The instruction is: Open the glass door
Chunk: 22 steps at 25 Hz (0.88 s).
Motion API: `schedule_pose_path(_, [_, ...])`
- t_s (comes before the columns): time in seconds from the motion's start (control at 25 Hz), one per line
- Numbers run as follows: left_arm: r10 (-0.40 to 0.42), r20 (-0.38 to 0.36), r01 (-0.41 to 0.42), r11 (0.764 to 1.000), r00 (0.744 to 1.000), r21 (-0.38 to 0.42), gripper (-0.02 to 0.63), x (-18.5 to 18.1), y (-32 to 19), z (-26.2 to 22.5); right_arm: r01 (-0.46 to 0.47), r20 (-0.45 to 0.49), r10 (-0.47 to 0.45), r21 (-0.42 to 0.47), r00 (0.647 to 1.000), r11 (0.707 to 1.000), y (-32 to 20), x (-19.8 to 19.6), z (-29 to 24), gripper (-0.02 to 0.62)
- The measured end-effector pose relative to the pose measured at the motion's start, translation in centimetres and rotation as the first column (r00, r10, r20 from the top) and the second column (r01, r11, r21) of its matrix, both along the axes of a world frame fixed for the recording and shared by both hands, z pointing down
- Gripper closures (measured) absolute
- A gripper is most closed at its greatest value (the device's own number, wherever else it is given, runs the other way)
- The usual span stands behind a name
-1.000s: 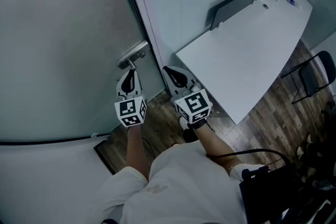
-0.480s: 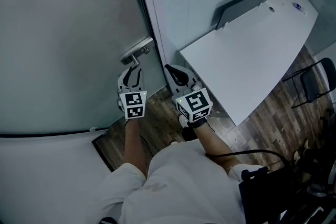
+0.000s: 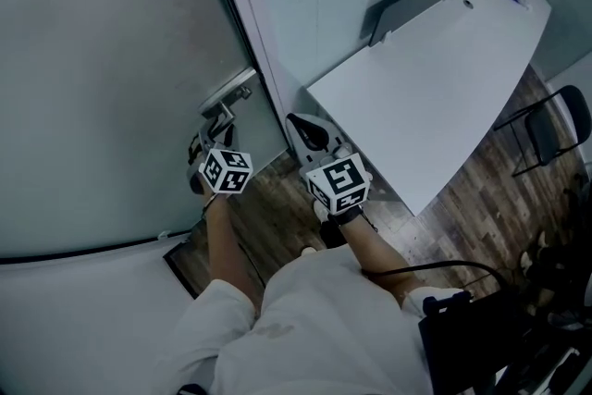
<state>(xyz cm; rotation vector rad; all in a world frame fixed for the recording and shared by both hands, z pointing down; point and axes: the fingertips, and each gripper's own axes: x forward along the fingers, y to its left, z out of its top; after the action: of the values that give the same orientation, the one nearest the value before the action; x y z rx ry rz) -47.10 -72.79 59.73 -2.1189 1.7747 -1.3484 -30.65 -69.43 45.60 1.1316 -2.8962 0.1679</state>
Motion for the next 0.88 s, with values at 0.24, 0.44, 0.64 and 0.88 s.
schedule_pose_path(0.24, [0.006, 0.111, -0.006, 1.0, 0.994, 0.0, 0.463, -0.4, -0.1, 0.6, -0.031, 0.005, 0.031, -0.005, 1.0, 1.0, -0.5, 1.0, 0.3, 0.592])
schedule_pose_path(0.44, [0.045, 0.178, -0.036, 0.998, 0.983, -0.053, 0.474, -0.2, -0.3, 1.0, -0.032, 0.009, 0.032, 0.0, 0.999, 0.999, -0.6, 1.2, 0.0, 0.592])
schedule_pose_path(0.64, [0.047, 0.168, -0.04, 0.998, 0.985, -0.046, 0.494, -0.2, -0.8, 1.2, -0.032, 0.002, 0.032, 0.003, 0.999, 0.999, -0.3, 1.3, 0.4, 0.592])
schedule_pose_path(0.88, [0.042, 0.132, -0.04, 0.999, 0.99, -0.016, 0.492, -0.1, -1.5, 1.5, -0.047, -0.008, 0.047, 0.006, 0.999, 0.999, -0.3, 2.2, 0.7, 0.592])
